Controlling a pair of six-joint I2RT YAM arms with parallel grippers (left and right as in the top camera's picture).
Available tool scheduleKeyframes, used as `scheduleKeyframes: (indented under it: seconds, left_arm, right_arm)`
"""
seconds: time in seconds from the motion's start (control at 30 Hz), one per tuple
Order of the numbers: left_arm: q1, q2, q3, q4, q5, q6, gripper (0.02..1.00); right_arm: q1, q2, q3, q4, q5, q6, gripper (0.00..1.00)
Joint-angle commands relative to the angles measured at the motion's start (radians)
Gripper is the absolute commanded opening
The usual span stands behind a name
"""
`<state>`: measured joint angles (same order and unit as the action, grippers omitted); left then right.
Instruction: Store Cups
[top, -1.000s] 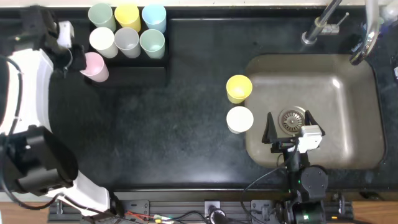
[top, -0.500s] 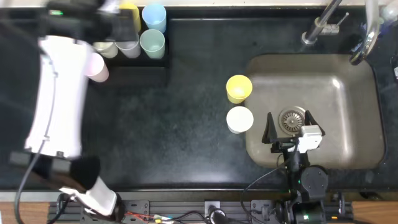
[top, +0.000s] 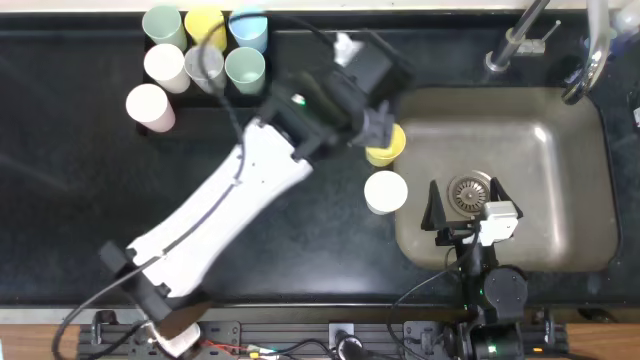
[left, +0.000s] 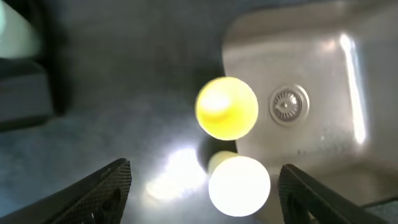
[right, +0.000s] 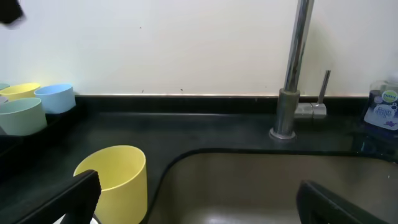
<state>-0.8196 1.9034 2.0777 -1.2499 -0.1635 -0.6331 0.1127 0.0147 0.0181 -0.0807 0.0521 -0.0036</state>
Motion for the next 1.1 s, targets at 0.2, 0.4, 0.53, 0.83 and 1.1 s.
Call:
scheduleKeyframes:
  seconds: [0.2,0.4,0.53,0.83,1.1]
  left_arm:
    - [-0.037,0.185,0.016,-0.001,-0.037,-0.092,0.79]
    - [-0.012,0.241,0.016,0.015,-0.055,-0.098,0.785]
    - [0.005,0.28,0.016,0.019,-0.047,-0.097,0.768]
    - [0.042,0.354,0.016,0.065,0.026,-0.093,0.737]
    - [0.046,0.373,0.016,0.106,0.029,-0.09,0.546]
  right_arm:
    - [0.005,-0.01,-0.013,0.006,0.0,-0.004,0.998]
    - [0.005,-0.01,-0.013,0.006,0.0,-0.003,0.998]
    - [0.005,-0.01,-0.013,0.006,0.0,-0.003,0.998]
    - [0.005,-0.01,-0.013,0.006,0.0,-0.003,0.998]
    - [0.005,-0.01,-0.013,0.006,0.0,-0.003,0.996]
